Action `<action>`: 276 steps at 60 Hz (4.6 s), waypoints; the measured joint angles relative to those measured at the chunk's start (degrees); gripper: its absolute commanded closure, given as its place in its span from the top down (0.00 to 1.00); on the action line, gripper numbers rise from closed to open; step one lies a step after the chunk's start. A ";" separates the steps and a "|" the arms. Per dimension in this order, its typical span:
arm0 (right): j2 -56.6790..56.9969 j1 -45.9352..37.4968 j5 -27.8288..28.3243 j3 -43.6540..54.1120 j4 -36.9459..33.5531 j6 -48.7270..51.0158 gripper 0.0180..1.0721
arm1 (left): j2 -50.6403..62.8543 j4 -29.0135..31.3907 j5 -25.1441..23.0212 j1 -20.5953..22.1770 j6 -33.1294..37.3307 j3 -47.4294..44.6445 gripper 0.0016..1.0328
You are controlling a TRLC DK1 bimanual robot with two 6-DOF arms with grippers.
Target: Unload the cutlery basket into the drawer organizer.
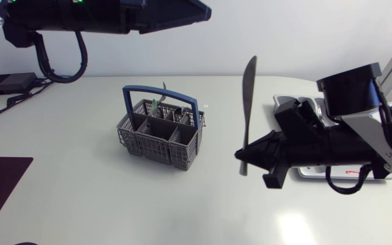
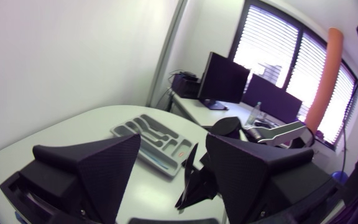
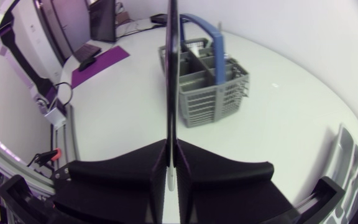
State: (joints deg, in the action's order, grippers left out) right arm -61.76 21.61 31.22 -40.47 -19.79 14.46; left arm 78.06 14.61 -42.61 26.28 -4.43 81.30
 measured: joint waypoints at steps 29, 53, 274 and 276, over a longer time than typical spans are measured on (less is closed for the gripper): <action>-12.13 -37.55 -11.10 -8.17 2.36 5.68 0.05 | 0.20 4.35 26.14 -4.42 15.21 -6.54 0.74; -31.87 -50.66 -16.98 -21.16 6.49 6.69 0.05 | -3.19 1.33 28.22 -9.86 18.67 -13.79 0.75; -28.87 11.96 -30.10 -9.05 16.98 -4.81 0.14 | 16.50 -16.39 19.17 -18.34 30.67 -31.87 0.24; -27.76 11.54 -30.21 -8.13 16.72 -4.70 0.14 | 15.61 -16.06 19.23 -17.46 30.67 -32.74 0.24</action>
State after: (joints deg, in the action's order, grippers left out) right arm -89.52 33.15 1.02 -48.60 -3.07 9.76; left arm 93.67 -1.45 -23.38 8.82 26.24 48.56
